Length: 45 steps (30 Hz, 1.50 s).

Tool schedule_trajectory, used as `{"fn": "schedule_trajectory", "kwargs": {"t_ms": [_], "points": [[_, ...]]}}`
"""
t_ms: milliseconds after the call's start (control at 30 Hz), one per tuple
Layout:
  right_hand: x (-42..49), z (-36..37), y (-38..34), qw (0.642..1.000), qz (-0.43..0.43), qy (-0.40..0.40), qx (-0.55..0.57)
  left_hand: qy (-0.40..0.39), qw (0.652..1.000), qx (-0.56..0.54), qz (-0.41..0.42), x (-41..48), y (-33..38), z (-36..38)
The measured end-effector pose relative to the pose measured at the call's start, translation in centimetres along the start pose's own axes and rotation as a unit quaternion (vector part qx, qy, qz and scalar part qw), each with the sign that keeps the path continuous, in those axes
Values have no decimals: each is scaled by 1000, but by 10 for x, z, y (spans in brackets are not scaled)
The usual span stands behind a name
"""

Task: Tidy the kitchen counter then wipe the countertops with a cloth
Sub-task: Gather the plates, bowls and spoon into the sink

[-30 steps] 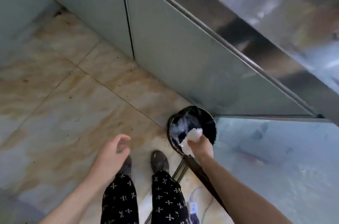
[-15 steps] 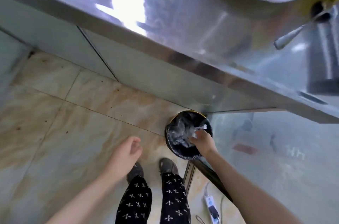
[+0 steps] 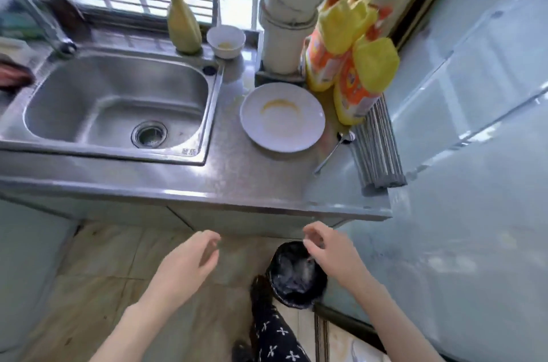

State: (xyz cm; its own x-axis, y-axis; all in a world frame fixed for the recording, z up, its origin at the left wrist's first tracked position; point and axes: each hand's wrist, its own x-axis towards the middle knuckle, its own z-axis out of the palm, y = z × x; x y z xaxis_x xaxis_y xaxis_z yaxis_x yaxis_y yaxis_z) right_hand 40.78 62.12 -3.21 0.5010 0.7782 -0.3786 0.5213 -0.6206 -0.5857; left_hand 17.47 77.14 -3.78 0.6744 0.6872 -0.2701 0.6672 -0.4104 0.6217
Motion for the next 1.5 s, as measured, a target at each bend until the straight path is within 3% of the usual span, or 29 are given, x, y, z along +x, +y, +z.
{"fn": "schedule_trajectory", "kwargs": {"t_ms": [133, 333, 433, 567, 733, 867, 967, 1033, 1100, 1167, 1233, 1333, 1500], "points": [[46, -43, -12, 988, 18, 83, 125, 24, 998, -45, -44, 46, 18, -31], [148, -48, -16, 946, 135, 130, 264, 4, 996, -64, -65, 125, 40, -28], [184, -43, -18, 897, 219, 144, 356, 0, 989, -103, -102, 159, 55, -26], [218, -36, -17, 818, 280, 106, 490, 11, 965, -194, -174, 196, 72, -28], [225, -38, -20, 786, 304, 110, 526, 15, 909, -308, -280, 230, 76, -21], [214, -47, -31, 787, 280, 100, 541, 19, 836, -453, -310, 244, 85, -12], [205, -50, -36, 789, 253, 90, 552, 36, 817, -489, -305, 246, 84, -8], [200, -51, -33, 812, 224, 83, 532, 47, 813, -498, -299, 246, 83, -7], [195, -52, -27, 862, 203, 116, 451, 59, 811, -509, -283, 246, 82, -11], [192, -55, -17, 909, 221, 187, 298, 73, 815, -512, -260, 246, 78, -18], [188, -57, -9, 929, 263, 221, 138, 84, 817, -512, -250, 246, 70, -25], [192, -54, -1, 930, 293, 215, 61, 107, 813, -516, -248, 242, 56, -35], [207, -47, 7, 912, 323, 245, 64, 136, 793, -542, -242, 226, 44, -49]]}}
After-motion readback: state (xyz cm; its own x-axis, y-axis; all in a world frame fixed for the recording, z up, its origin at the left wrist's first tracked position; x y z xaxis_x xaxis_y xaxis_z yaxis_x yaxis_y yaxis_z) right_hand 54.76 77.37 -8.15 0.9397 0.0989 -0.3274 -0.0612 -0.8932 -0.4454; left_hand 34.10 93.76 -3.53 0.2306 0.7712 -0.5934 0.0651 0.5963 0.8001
